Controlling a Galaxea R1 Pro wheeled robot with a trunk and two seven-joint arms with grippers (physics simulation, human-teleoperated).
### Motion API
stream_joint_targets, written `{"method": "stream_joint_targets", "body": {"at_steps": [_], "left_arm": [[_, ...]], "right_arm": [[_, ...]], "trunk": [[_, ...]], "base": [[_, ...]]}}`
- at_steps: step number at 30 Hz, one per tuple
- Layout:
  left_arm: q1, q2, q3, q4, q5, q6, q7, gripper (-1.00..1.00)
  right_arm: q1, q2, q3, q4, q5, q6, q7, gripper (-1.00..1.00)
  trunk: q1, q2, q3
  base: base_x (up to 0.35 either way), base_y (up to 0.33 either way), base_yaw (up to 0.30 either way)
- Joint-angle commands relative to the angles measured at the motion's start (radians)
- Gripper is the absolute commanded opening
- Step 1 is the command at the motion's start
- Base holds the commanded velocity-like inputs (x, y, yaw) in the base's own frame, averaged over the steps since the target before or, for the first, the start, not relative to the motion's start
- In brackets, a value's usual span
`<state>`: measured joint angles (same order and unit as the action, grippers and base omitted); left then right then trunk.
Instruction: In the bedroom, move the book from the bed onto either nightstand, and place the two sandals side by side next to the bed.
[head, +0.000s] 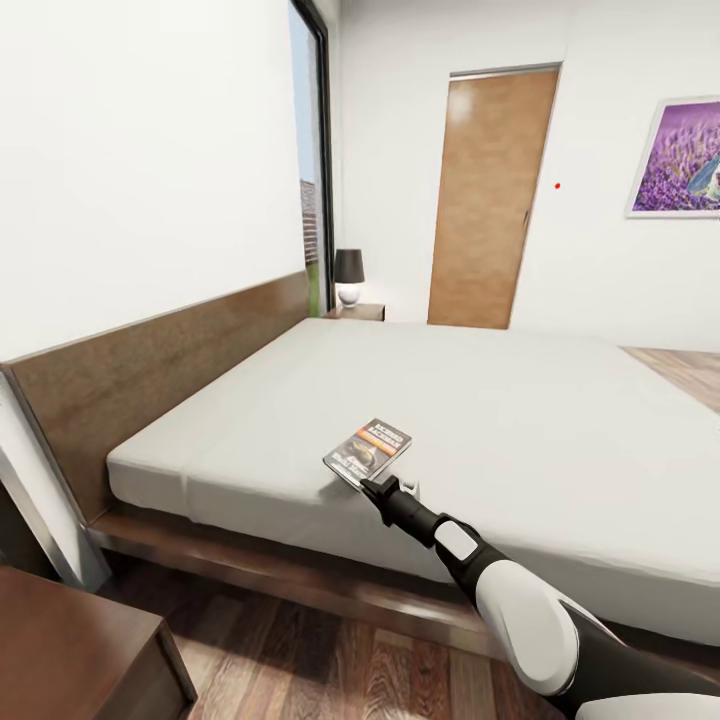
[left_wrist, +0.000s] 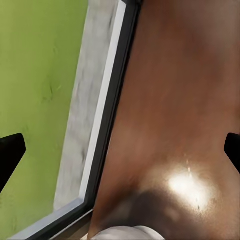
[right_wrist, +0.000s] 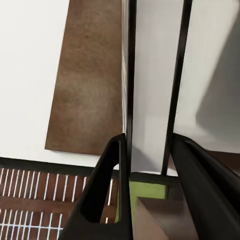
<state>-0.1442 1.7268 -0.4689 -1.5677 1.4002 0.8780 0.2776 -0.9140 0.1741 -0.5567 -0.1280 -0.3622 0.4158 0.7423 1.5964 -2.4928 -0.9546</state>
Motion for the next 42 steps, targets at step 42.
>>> {"method": "stream_joint_targets", "body": {"at_steps": [42], "left_arm": [[-0.005, 0.0, -0.008, 0.0, 0.01, 0.002, 0.01, 1.0]], "right_arm": [[0.0, 0.0, 0.063, -0.014, -0.004, 0.011, 0.016, -1.0]], "trunk": [[-0.161, 0.294, 0.131]], "base": [[0.0, 0.0, 0.0]]}}
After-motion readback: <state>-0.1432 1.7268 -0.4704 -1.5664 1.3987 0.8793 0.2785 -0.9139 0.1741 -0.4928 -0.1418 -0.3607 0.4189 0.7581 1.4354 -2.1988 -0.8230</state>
